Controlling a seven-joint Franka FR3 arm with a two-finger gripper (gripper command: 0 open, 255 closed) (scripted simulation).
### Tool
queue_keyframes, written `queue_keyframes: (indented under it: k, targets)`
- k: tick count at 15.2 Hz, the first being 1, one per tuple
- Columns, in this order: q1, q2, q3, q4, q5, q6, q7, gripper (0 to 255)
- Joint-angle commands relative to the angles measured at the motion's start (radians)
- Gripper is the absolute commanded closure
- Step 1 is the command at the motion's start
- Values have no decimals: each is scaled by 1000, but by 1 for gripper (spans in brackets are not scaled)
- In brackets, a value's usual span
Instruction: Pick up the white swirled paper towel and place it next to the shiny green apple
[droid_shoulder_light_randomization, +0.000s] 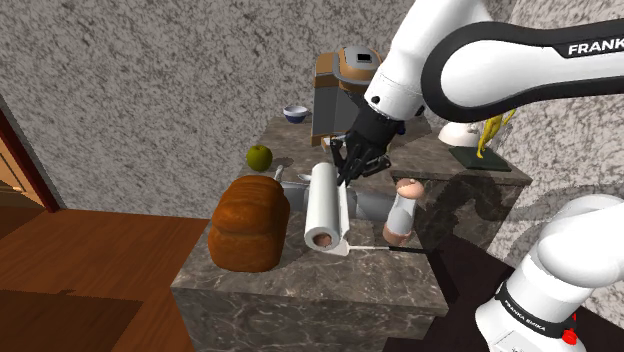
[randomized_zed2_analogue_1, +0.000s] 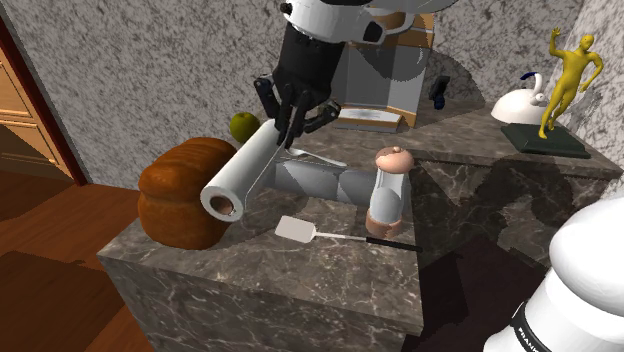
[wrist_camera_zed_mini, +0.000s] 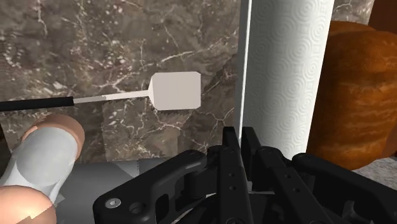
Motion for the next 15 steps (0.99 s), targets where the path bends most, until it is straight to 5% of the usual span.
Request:
queue_keyframes:
  k: [1,15]
  targets:
    - [-5,0,-8,24,-9,-25,4,255]
    - [-213,402,-84,281,-178,60,-176,255]
